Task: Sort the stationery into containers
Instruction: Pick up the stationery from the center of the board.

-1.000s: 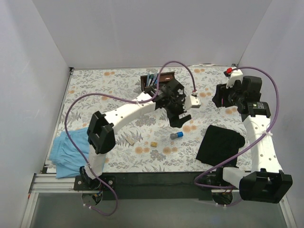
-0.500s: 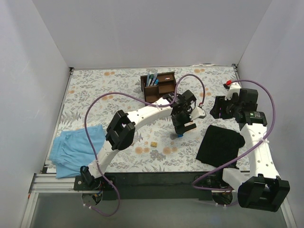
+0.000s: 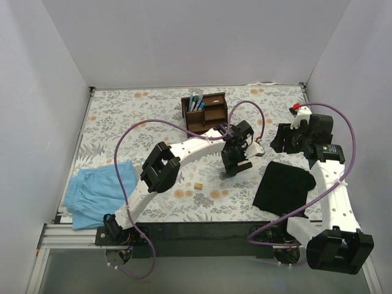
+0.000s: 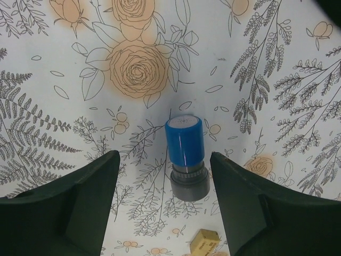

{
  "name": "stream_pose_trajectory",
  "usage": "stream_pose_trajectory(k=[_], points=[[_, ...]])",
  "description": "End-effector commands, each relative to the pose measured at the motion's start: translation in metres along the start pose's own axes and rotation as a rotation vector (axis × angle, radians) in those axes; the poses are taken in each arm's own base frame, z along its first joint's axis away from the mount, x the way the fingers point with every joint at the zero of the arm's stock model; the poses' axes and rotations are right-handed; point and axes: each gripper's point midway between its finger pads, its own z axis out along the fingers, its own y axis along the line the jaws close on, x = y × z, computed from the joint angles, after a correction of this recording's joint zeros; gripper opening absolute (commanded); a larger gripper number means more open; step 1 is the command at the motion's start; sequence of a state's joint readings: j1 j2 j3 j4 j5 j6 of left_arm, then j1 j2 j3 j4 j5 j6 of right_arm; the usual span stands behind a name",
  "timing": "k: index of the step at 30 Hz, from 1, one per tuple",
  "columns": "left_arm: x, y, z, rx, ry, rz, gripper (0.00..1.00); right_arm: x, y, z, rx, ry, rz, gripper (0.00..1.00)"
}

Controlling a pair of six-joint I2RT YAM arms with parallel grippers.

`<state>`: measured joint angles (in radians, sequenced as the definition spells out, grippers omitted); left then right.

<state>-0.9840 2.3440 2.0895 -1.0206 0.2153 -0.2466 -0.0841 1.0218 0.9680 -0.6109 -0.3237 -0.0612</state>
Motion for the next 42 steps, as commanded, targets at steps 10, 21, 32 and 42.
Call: stream_pose_trajectory(k=[10, 21, 32, 42], points=[[0.013, 0.000, 0.025, 0.022, 0.051, 0.016, 0.64, -0.019, -0.002, -0.003, 0.004, -0.048, 0.011, 0.61], [0.003, 0.016, -0.004, -0.018, -0.074, -0.109, 0.08, -0.025, -0.006, -0.001, 0.009, -0.047, 0.011, 0.61], [-0.045, 0.081, -0.131, -0.126, -0.462, -0.256, 0.00, -0.027, -0.005, 0.006, -0.012, -0.052, 0.026, 0.59], [-0.033, 0.118, -0.214, -0.461, -0.889, -0.219, 0.00, -0.040, -0.007, 0.012, -0.018, -0.075, 0.040, 0.59]])
